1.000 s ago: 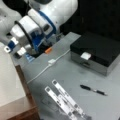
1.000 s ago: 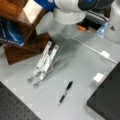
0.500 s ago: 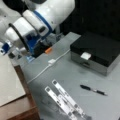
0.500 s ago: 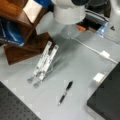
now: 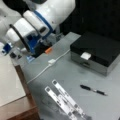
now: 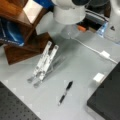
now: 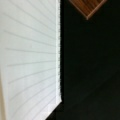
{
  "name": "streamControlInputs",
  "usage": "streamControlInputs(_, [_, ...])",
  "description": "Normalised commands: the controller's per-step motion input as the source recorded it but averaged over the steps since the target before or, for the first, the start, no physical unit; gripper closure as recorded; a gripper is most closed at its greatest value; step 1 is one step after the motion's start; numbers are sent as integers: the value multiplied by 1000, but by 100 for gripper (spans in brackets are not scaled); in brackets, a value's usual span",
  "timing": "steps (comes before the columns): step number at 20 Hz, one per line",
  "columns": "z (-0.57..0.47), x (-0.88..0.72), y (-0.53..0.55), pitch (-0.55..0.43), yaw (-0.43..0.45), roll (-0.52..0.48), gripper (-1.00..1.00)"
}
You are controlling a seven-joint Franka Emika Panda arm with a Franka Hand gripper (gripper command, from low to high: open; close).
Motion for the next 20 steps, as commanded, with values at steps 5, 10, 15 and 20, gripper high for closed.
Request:
streamControlInputs(5, [-60,113,155,-8,-284,186,-100])
streamControlInputs(10, [-54,75,150,-14,-252,115,-100])
streamControlInputs(15, [-73,-16,115,-2,-195,9,-100])
streamControlInputs(20, [-133,-165,76,26,-131,-75,-100])
